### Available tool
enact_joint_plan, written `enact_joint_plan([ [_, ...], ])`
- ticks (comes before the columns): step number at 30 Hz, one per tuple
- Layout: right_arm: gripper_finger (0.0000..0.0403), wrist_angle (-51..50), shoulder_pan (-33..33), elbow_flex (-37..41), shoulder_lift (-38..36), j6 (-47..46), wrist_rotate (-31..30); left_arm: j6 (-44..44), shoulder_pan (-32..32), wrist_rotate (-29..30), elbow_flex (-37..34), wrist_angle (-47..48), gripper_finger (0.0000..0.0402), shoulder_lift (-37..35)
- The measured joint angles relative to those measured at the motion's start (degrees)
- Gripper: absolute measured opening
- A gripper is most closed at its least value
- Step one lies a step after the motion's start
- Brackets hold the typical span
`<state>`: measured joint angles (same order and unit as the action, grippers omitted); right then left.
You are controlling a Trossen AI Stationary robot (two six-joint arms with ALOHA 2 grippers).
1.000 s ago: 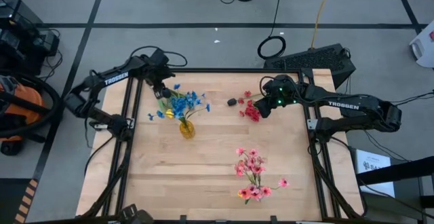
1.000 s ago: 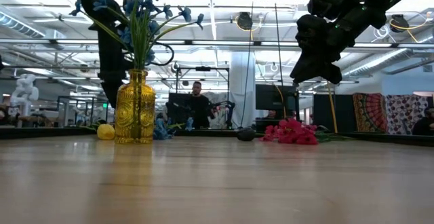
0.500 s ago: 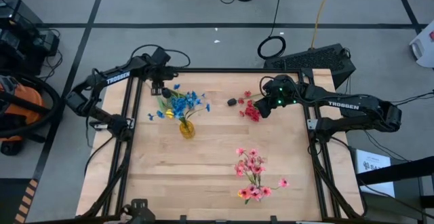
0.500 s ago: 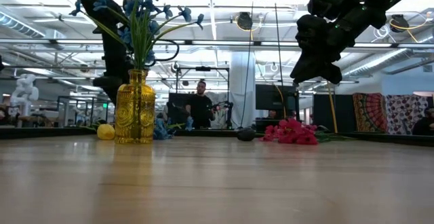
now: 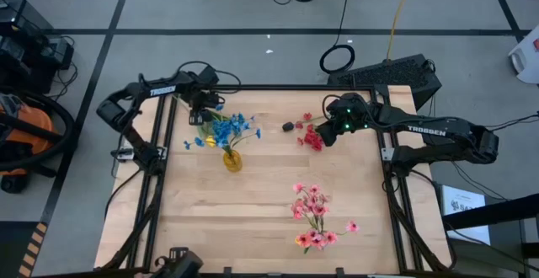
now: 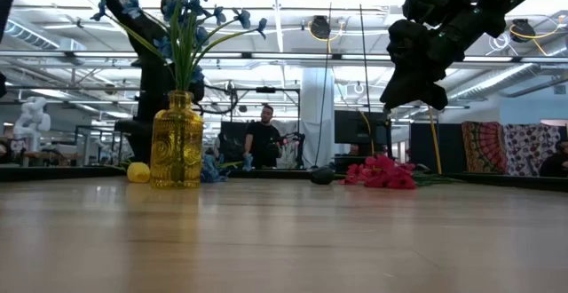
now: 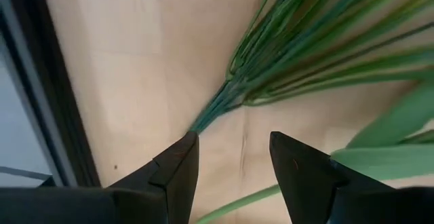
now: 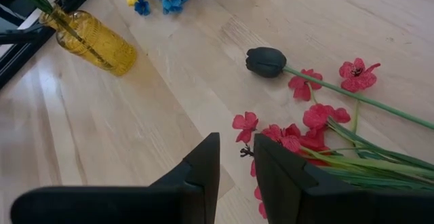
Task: Sort flowers into vase by color
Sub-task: Put the blue flowers into the yellow vase
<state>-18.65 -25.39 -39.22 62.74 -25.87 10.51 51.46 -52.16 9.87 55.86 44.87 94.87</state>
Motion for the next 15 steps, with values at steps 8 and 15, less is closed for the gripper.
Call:
enact_joint_plan([
  [8, 0.0083, -0.07, -0.01, 0.0, 0.0, -0.42, 0.04, -2.06, -0.59, -0.07, 0.0, -2.86, 0.0189, 2.83],
  [15, 0.0083, -0.07, 0.0, 0.0, 0.0, -0.78, 0.09, -2.88, -1.55, -6.84, 0.03, -4.95, 0.0189, 5.76],
])
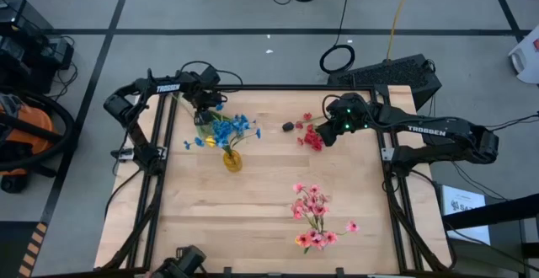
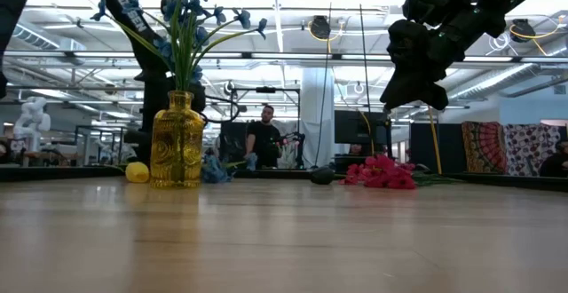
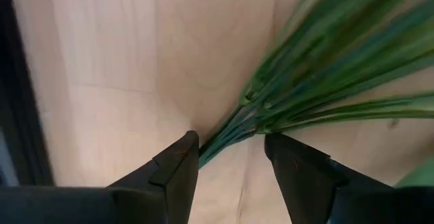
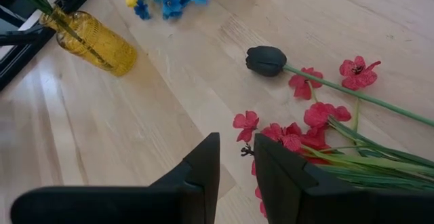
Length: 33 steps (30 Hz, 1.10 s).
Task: Sort flowers into vase by color
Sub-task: Put the blue flowers into the yellow vase
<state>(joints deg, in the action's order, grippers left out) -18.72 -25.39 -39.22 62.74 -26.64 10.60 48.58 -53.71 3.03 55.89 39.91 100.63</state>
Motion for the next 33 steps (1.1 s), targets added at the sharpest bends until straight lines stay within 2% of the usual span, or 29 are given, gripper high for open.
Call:
enact_joint_plan([
  [3, 0.0083, 0.0, 0.0, 0.0, 0.0, -1.32, 0.08, 0.23, -0.02, -2.16, -0.21, 0.21, 0.0189, 2.54],
  [9, 0.0083, -0.06, 0.04, 0.0, -0.02, -3.14, 0.28, -2.64, 2.01, 0.46, 0.63, 1.96, 0.0177, 3.63],
  [12, 0.0083, -0.04, 0.05, 0.0, -0.02, -3.14, 0.21, -5.69, 2.59, 0.53, 1.44, 3.57, 0.0137, 2.51],
  [17, 0.0083, 0.06, 0.05, 0.0, -0.02, -3.16, -0.08, -9.69, 3.0, -0.87, 4.7, 8.31, 0.0027, 1.89],
  [18, 0.0083, 0.18, 0.05, 0.0, -0.02, -3.16, -0.21, -10.34, 3.14, -0.9, 5.27, 9.52, 0.0015, 1.87],
  [28, 0.0083, 0.24, 0.05, 0.0, -0.02, -4.4, -0.29, -24.22, 2.89, -2.05, 10.03, 22.76, 0.0002, 1.11],
  [33, 0.0083, 0.24, 0.05, 0.0, -0.02, -6.05, -0.4, -25.85, 2.91, -1.88, 10.13, 21.79, 0.0002, -4.15],
])
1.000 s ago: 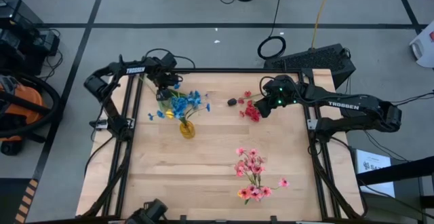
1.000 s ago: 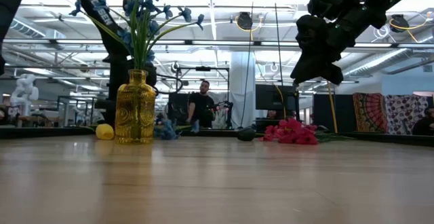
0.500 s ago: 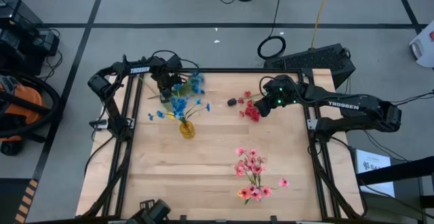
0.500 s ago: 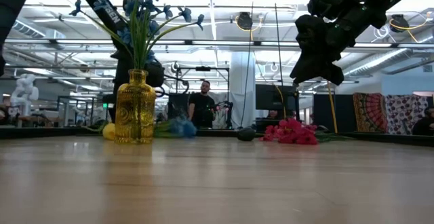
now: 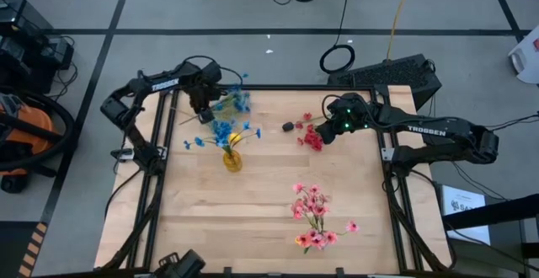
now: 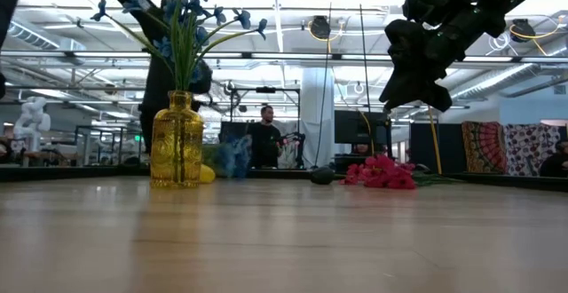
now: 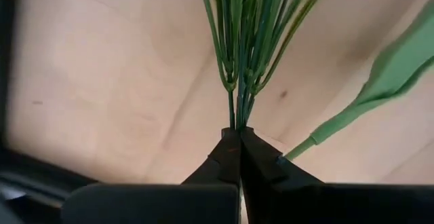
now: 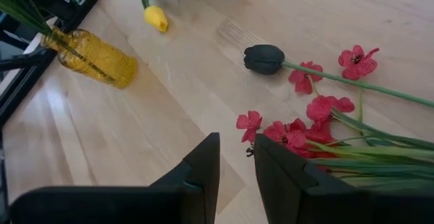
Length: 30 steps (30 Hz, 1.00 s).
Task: Sort flowers into vase by color
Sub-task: Put the blue flowers into the yellow vase
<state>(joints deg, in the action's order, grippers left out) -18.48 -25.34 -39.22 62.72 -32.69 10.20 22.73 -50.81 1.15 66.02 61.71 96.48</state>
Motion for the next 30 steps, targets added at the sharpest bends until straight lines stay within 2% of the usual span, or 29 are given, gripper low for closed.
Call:
enact_joint_plan([
  [11, 0.0083, -0.02, 0.59, 0.0, 0.0, -6.31, -0.27, -6.31, -0.02, -1.59, 0.11, -7.28, 0.0001, -19.76],
  [21, 0.0083, -0.01, 3.88, 0.0, 0.0, -9.6, -5.86, -10.69, -0.04, -2.62, 0.17, -13.29, 0.0, -35.94],
  [25, 0.0083, 0.0, 4.36, 0.0, 0.0, -9.05, -5.87, -14.28, -0.04, -4.62, 0.22, -12.19, 0.0, -40.25],
  [30, 0.0083, -0.02, 4.5, 0.0, 0.0, -7.09, -5.77, -16.39, -0.04, -4.66, 0.22, -10.36, 0.0, -41.44],
])
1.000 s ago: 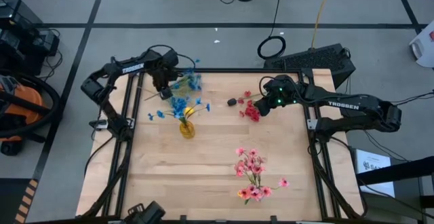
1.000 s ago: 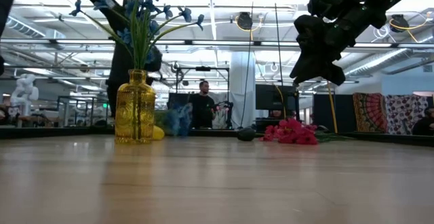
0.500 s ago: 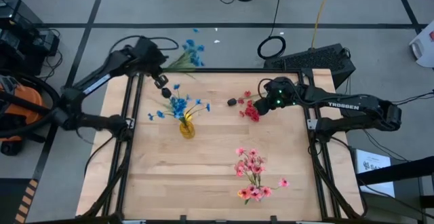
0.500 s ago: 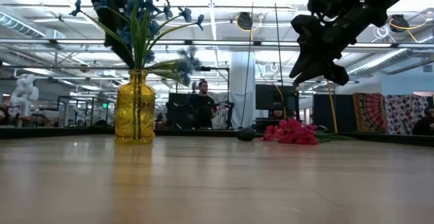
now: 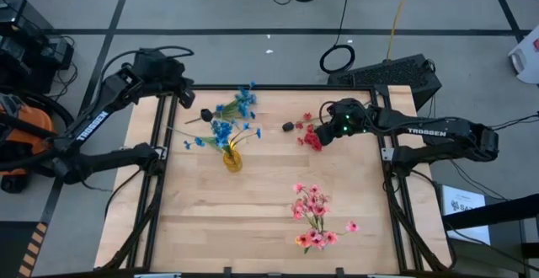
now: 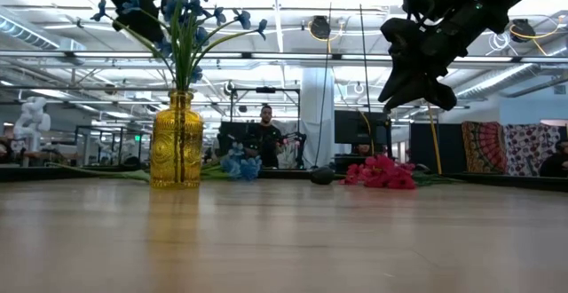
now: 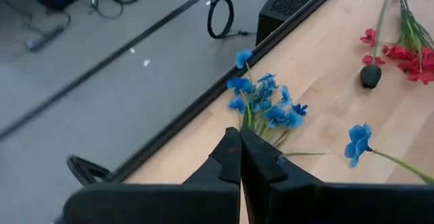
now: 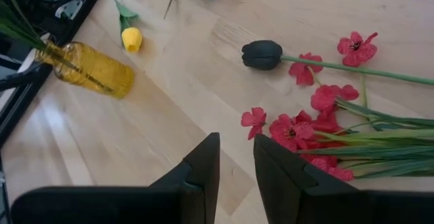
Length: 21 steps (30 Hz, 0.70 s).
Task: Sort flowers into vase by color
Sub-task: Put the blue flowers into the yellow vase
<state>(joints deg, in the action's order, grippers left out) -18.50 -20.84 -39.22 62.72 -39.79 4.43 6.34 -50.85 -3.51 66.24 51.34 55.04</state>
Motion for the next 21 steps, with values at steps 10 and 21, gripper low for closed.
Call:
enact_joint_plan([
  [10, 0.0083, -0.04, 0.0, 0.0, 0.0, 1.65, 0.35, -5.41, 0.0, 0.64, 0.0, 0.01, 0.0052, 4.47],
  [21, 0.0083, -0.17, 0.0, 0.0, 0.0, 1.7, 0.35, -17.7, -0.02, 9.29, 0.0, 0.01, 0.0135, 13.46],
])
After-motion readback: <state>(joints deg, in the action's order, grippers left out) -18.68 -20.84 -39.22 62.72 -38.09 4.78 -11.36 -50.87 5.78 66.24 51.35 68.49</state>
